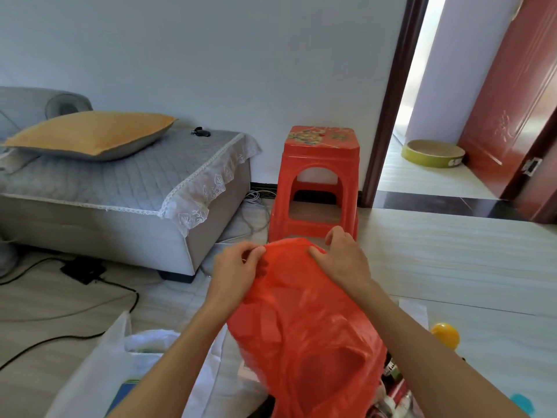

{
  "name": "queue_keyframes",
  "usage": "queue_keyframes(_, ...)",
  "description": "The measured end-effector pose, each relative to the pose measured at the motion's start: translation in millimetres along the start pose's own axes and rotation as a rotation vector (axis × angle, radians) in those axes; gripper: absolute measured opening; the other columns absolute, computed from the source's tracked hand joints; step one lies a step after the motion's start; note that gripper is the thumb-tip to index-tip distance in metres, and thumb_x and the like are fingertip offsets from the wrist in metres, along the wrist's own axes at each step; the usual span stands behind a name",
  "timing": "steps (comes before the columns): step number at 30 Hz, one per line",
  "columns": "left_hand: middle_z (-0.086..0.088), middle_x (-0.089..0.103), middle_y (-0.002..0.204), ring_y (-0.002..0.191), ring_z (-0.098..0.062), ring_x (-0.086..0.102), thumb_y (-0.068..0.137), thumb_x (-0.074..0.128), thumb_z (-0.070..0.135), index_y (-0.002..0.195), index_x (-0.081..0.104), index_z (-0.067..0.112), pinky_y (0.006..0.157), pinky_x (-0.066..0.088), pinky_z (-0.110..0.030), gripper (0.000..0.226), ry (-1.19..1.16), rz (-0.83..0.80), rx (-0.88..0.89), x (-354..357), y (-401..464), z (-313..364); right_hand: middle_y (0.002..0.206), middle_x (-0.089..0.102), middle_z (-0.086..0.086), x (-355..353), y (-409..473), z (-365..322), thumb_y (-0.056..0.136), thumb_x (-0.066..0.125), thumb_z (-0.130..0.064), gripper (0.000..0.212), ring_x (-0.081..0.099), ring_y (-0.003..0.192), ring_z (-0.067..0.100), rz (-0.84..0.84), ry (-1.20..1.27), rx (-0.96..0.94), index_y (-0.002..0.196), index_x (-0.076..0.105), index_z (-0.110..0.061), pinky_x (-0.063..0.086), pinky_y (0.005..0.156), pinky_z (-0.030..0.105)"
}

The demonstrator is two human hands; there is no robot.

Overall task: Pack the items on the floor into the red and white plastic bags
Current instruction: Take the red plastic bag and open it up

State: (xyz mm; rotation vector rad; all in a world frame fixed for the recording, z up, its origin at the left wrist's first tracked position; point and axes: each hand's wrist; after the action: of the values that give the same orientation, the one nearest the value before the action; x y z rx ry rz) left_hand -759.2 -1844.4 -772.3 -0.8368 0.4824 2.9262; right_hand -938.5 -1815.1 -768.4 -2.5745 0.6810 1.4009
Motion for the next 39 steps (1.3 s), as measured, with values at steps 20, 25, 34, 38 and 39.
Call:
queue_keyframes(20, 0.008, 0.066, 0.061, 0.055, 0.004, 0.058, 0.091, 0.054, 0.013, 0.074, 0.064, 0.013, 0.058, 0.045, -0.012, 0.020, -0.563, 0.061, -0.215, -15.7, 1.6, -3.0, 0.134, 0.049, 0.003, 37.5, -9.1, 9.6, 0.067, 0.076, -0.049, 0.077, 0.047, 0.123, 0.020, -0.466, 0.138, -0.091, 0.131, 0.047, -0.021, 0.040, 0.103, 0.036)
queue_keyframes(25, 0.012, 0.066, 0.055, 0.057, 0.005, 0.059, 0.089, 0.056, 0.010, 0.073, 0.064, 0.017, 0.065, 0.048, -0.011, 0.020, -0.575, 0.083, -0.154, -16.0, -0.4, 0.8, 0.138, 0.039, 0.004, 50.7, -11.2, 5.8, 0.053, 0.072, -0.069, 0.096, 0.036, 0.130, 0.026, -0.527, 0.075, -0.155, 0.135, 0.040, -0.030, 0.034, 0.108, 0.046)
queue_keyframes(34, 0.013, 0.068, 0.059, 0.060, 0.004, 0.061, 0.089, 0.057, 0.010, 0.073, 0.066, 0.015, 0.064, 0.049, -0.010, 0.019, -0.512, 0.089, -0.088, -18.1, -1.2, -4.3, 0.135, 0.042, -0.001, 52.1, -12.0, -1.7, 0.044, 0.059, -0.083, 0.101, 0.038, 0.128, 0.023, -0.457, 0.064, -0.237, 0.129, 0.043, -0.030, 0.035, 0.105, 0.050)
queue_keyframes(38, 0.008, 0.068, 0.068, 0.062, 0.005, 0.061, 0.088, 0.058, 0.012, 0.076, 0.066, 0.017, 0.064, 0.049, -0.008, 0.016, -0.483, 0.069, -0.069, -18.3, -2.6, -0.4, 0.120, 0.050, 0.006, 52.8, -7.9, 1.3, 0.079, 0.063, -0.048, 0.045, 0.045, 0.115, 0.027, -0.334, 0.042, -0.296, 0.110, 0.053, -0.017, 0.040, 0.095, 0.049)
queue_keyframes(39, 0.005, 0.068, 0.073, 0.064, 0.004, 0.061, 0.089, 0.057, 0.013, 0.077, 0.066, 0.018, 0.064, 0.049, -0.010, 0.015, -0.464, 0.065, -0.070, -18.5, -3.0, -0.4, 0.116, 0.052, 0.009, 50.8, -6.6, 0.6, 0.084, 0.060, -0.035, 0.032, 0.047, 0.112, 0.029, -0.278, 0.040, -0.296, 0.107, 0.056, -0.013, 0.042, 0.093, 0.046)
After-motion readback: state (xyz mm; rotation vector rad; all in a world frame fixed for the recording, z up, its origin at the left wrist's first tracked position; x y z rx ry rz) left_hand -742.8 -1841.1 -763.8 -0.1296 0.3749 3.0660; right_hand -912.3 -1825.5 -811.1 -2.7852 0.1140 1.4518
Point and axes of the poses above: each hand's wrist, its own y-axis towards the middle knuckle, its own x-axis out of the palm, z = x × y
